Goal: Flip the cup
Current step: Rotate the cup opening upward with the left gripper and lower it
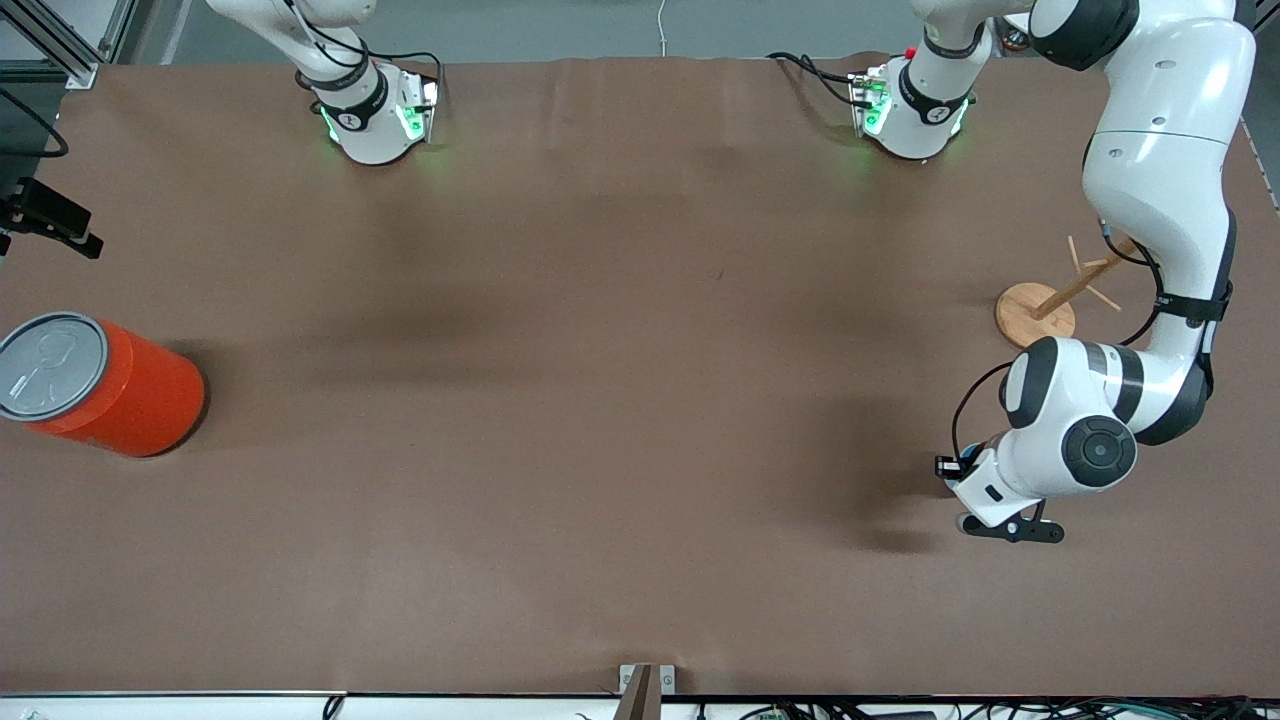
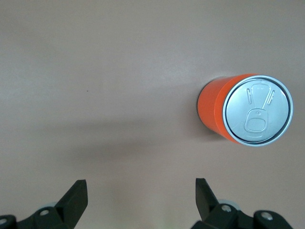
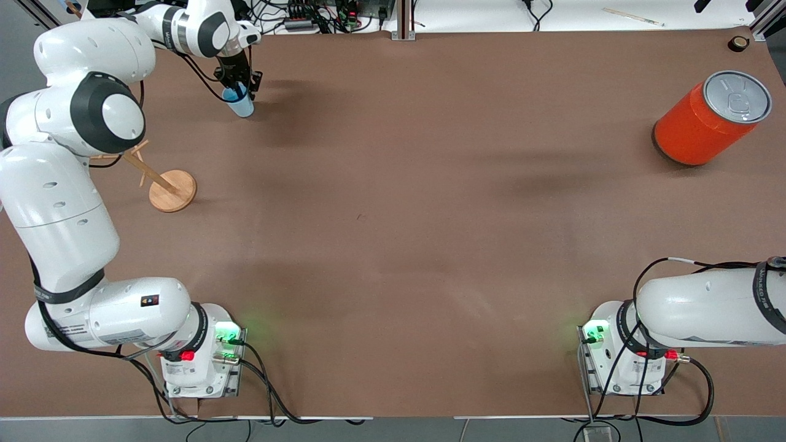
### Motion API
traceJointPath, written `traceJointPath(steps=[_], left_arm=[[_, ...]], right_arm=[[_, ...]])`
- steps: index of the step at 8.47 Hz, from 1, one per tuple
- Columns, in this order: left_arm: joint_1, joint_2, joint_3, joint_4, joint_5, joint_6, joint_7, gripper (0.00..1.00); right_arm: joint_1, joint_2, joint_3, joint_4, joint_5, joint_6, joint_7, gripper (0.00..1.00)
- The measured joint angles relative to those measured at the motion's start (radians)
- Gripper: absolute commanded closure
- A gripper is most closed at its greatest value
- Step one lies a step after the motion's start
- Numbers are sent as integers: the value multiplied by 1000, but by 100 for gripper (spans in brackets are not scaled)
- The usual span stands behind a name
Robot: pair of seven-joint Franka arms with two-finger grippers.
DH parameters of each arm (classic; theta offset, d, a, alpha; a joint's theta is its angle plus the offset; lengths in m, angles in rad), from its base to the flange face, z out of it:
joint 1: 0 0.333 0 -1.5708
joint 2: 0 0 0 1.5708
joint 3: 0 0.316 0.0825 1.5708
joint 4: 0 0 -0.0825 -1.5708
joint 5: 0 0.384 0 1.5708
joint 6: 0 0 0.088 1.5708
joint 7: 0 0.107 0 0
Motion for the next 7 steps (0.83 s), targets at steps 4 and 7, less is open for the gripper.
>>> traceJointPath(steps=[4, 7], left_arm=[[-1, -84, -8, 30, -5, -66, -3, 1], [0, -250, -24, 40, -63, -198, -2, 1]], right_arm=[[0, 0, 0, 0, 0, 0, 0, 0], [0, 0, 0, 0, 0, 0, 0, 0]])
